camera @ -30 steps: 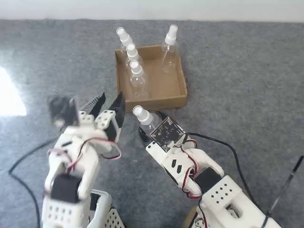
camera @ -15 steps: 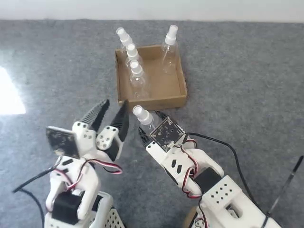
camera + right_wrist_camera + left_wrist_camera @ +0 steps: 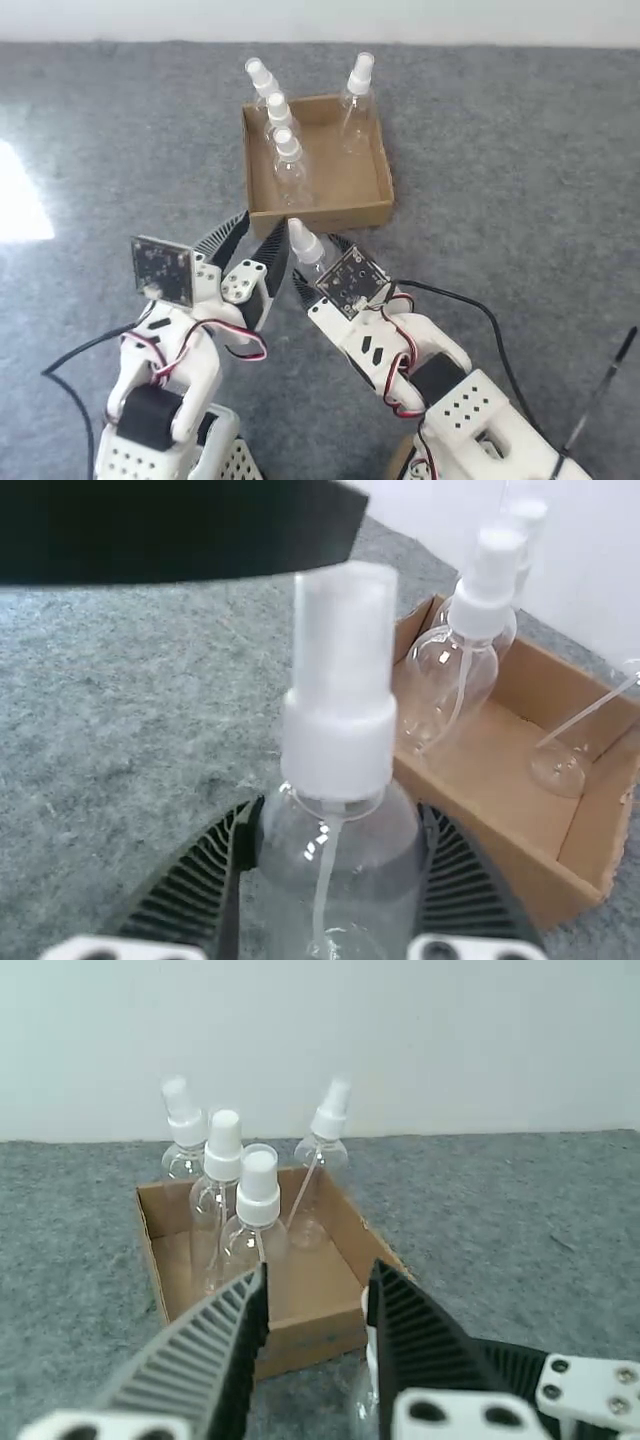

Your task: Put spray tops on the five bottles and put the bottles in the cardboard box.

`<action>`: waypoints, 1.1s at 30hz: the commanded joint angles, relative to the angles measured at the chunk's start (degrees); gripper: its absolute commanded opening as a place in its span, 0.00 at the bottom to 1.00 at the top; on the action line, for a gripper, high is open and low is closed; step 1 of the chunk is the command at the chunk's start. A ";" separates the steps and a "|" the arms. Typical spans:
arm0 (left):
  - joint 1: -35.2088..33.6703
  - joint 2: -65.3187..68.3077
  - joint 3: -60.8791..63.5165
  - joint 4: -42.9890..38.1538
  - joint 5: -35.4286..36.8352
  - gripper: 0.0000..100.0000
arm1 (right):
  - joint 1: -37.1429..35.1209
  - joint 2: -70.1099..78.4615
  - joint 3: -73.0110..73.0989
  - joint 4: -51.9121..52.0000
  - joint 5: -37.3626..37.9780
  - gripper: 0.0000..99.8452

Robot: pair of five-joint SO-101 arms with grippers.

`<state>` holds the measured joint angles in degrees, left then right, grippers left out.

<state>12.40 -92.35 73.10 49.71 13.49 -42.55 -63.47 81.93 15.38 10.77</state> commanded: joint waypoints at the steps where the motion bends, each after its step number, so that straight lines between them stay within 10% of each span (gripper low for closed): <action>1: 0.26 2.11 -0.75 -1.85 -0.62 0.16 | 0.13 -1.71 -0.62 -0.57 1.05 0.11; 33: -10.37 -12.04 5.67 -3.34 -0.26 0.15 | 0.13 -2.33 -1.32 -3.56 0.70 0.11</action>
<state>2.02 -103.16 77.32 51.38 13.23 -42.64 -63.47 82.37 14.24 10.77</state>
